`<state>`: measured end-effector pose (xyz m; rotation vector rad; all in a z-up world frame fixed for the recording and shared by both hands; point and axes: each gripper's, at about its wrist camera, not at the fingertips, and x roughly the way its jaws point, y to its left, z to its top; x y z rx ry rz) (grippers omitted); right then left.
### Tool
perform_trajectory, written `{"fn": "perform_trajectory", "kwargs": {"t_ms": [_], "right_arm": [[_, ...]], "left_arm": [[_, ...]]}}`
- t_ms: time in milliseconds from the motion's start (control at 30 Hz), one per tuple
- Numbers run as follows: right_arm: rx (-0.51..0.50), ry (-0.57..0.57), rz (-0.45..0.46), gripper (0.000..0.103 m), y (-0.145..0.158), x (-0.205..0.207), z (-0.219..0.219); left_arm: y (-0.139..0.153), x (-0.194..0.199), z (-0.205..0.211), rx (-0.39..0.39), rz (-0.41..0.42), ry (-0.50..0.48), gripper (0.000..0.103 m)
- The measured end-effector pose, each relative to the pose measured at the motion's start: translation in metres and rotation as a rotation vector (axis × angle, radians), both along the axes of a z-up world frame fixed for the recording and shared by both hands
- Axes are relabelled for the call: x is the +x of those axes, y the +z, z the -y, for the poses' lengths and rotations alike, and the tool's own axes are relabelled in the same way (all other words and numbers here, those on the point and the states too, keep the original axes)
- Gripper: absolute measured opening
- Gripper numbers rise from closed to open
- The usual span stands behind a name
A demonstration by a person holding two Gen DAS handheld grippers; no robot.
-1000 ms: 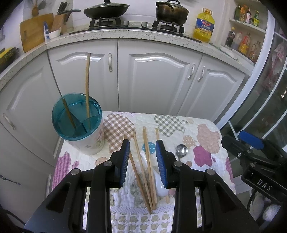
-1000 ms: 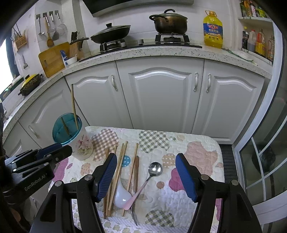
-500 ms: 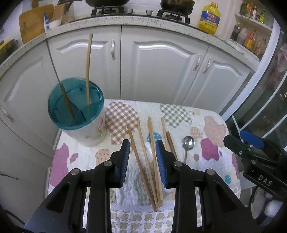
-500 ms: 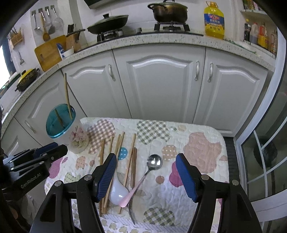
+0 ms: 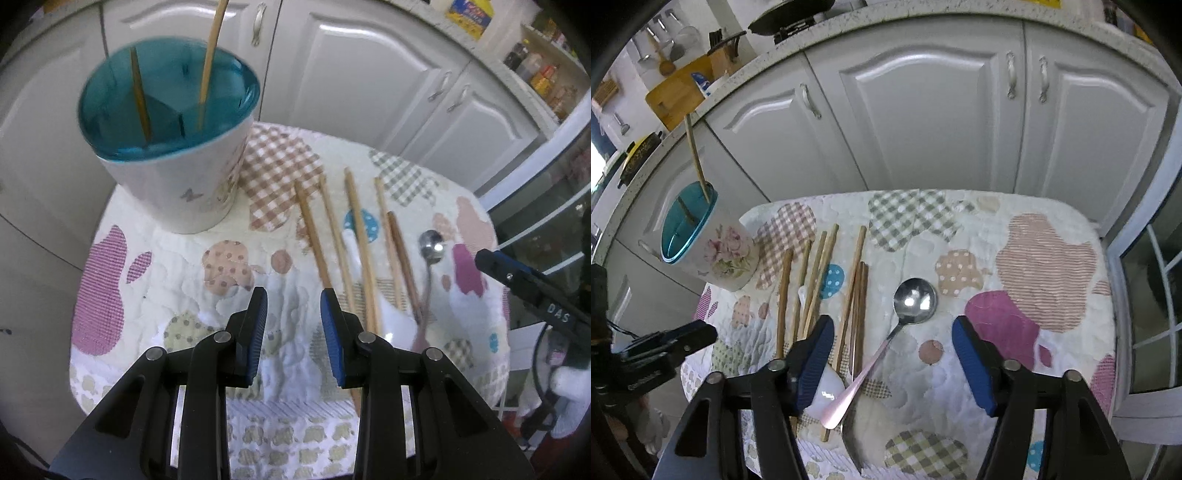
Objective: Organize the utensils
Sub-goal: 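Withdraw both open tools from the cup back over the remaining utensils, then grasp the metal spoon with the right tool while the left tool grasps a chopstick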
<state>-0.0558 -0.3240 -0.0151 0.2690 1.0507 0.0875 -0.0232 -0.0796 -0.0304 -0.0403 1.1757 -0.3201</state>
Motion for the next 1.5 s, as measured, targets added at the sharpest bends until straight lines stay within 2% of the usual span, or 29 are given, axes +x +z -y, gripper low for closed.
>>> {"fn": "perform_trajectory", "kwargs": {"t_ms": [133,467,667,767,833,900,933,1033,1067,1267,1500], "right_arm": [[0.016,0.019,-0.027,0.047,-0.014,0.016,0.002],[0.061,-0.013,-0.102,0.047,-0.052,0.046,0.028],[0.055,0.073,-0.085,0.046,-0.065,0.061,0.030],[0.076,0.102,-0.076,0.039,-0.068,0.063,0.030],[0.089,0.126,-0.074,0.024,-0.068,0.064,0.029],[0.093,0.149,-0.078,0.017,-0.070,0.066,0.028],[0.088,0.159,-0.077,0.014,-0.070,0.066,0.026],[0.075,0.181,-0.081,0.011,-0.070,0.066,0.026],[0.074,0.185,-0.083,0.010,-0.070,0.065,0.026],[0.109,0.222,-0.100,0.004,-0.069,0.042,0.031],[0.186,0.174,-0.130,0.005,-0.079,0.003,0.055]], "left_arm": [[-0.015,0.015,0.011,-0.033,-0.024,0.011,0.029],[-0.037,0.053,0.033,0.002,-0.018,0.043,0.029],[-0.047,0.072,0.042,0.047,-0.012,0.074,0.029],[-0.051,0.080,0.048,0.068,-0.010,0.078,0.029],[-0.054,0.085,0.053,0.077,-0.013,0.076,0.029],[-0.056,0.089,0.057,0.088,-0.012,0.072,0.028],[-0.057,0.091,0.059,0.089,-0.011,0.069,0.023],[-0.057,0.093,0.063,0.098,-0.006,0.059,0.009],[-0.056,0.093,0.063,0.095,-0.004,0.052,0.008],[-0.055,0.071,0.043,0.061,-0.050,0.017,0.007],[-0.052,0.045,0.017,0.077,-0.082,-0.016,0.007]]}}
